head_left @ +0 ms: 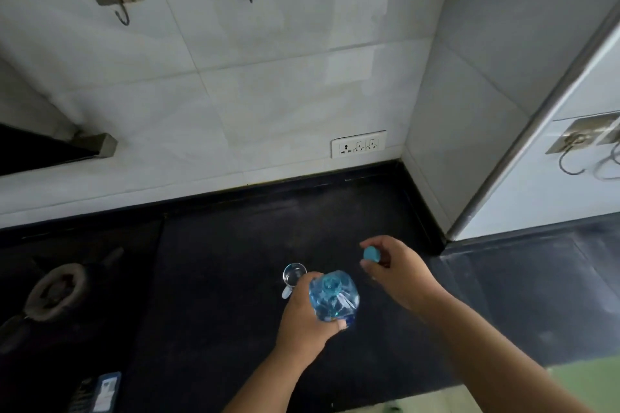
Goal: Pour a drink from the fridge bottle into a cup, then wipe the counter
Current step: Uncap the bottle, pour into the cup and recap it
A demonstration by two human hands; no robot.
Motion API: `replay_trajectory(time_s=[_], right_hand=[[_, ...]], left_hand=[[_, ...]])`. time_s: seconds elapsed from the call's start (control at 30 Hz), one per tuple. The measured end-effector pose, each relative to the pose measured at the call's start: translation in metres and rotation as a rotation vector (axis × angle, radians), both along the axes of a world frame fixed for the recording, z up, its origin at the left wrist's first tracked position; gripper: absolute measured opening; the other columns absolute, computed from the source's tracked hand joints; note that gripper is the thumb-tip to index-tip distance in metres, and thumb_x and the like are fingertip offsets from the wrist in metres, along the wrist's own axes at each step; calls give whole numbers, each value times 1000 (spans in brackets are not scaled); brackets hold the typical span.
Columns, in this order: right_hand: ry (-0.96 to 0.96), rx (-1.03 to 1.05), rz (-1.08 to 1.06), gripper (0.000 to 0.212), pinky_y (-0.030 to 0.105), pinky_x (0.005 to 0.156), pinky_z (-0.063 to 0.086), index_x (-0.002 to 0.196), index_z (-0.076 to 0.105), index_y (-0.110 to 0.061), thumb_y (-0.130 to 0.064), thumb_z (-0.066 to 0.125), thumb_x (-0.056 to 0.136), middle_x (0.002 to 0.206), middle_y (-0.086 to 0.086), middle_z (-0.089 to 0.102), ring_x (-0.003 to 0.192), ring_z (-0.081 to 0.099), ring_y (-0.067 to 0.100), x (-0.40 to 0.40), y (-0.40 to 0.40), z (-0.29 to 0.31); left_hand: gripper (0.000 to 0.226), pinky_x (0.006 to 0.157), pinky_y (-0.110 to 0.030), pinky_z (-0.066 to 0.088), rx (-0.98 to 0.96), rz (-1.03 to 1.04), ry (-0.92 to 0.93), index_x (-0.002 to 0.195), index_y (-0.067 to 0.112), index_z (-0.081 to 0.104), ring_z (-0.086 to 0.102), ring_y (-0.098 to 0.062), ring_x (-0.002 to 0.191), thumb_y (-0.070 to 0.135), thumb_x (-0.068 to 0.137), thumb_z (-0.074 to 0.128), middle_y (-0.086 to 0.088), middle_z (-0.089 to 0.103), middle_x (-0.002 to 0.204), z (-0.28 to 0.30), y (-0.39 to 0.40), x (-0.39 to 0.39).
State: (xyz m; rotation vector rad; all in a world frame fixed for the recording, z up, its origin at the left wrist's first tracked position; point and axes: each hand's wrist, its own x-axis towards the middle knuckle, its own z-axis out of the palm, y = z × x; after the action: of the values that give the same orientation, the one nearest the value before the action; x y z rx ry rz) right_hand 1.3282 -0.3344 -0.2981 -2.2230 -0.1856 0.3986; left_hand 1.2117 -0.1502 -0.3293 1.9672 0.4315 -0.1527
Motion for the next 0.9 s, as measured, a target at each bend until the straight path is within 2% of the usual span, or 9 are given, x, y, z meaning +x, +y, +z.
replay_trajectory(time_s=[0.07,0.13,0.23,0.33,0.47,0.57,0.67,0.8,0.9], right_hand=[[-6,33,29,29,25,82,60,108,68,-43,-34,84,86,104,-14,71,87,70,2,-11,-4,35],[-4,115,48,29,21,79,60,106,71,-42,-33,87,83,98,-12,75,85,73,3,-24,-7,68],[46,305,120,30,21,75,60,112,74,-35,-27,85,85,90,-3,80,82,76,10,-43,-4,113],[-11,396,154,27,22,80,60,119,72,-34,-32,77,92,91,-6,81,89,77,7,-53,8,146],[-190,370,230,34,21,83,59,123,72,-38,-49,72,90,103,-14,75,92,72,1,-65,27,179],[-334,333,266,45,14,79,52,123,74,-39,-57,71,81,110,-17,56,89,62,2,-71,38,197],[-379,320,306,42,11,79,48,120,76,-35,-52,76,81,105,-13,56,89,60,1,-73,42,214],[-422,134,526,43,9,82,47,134,68,-36,-39,76,92,105,-16,53,92,59,-1,-67,35,243],[-516,-94,688,48,11,87,46,148,56,-35,-34,66,100,105,-18,52,94,58,2,-63,30,264]], left_hand=[[70,77,-10,53,-9,61,-34,114,40,52,63,13,99,8,65,91,15,65,111,8,-6,-6],[74,76,-12,55,-39,124,-92,114,44,52,65,8,101,10,61,92,11,65,115,16,-10,-12],[82,89,-27,59,-33,172,-208,120,52,49,66,-2,111,30,55,92,12,62,124,33,-8,-24],[82,99,-34,57,47,145,-341,127,50,47,63,-4,118,43,58,92,20,56,128,64,-3,-31],[81,100,-24,51,185,131,-484,132,55,44,53,4,124,46,68,91,36,44,127,114,0,-37],[83,103,-24,52,214,129,-531,137,57,43,52,7,127,44,72,91,40,45,130,144,7,-45],[84,103,-31,55,215,113,-562,139,58,46,59,0,127,44,71,92,29,53,135,165,15,-55],[83,96,-10,49,309,84,-600,134,64,48,54,11,124,36,70,94,36,51,131,184,24,-67],[85,94,-8,44,352,78,-587,132,68,47,52,13,123,39,67,94,41,48,129,195,33,-75]])
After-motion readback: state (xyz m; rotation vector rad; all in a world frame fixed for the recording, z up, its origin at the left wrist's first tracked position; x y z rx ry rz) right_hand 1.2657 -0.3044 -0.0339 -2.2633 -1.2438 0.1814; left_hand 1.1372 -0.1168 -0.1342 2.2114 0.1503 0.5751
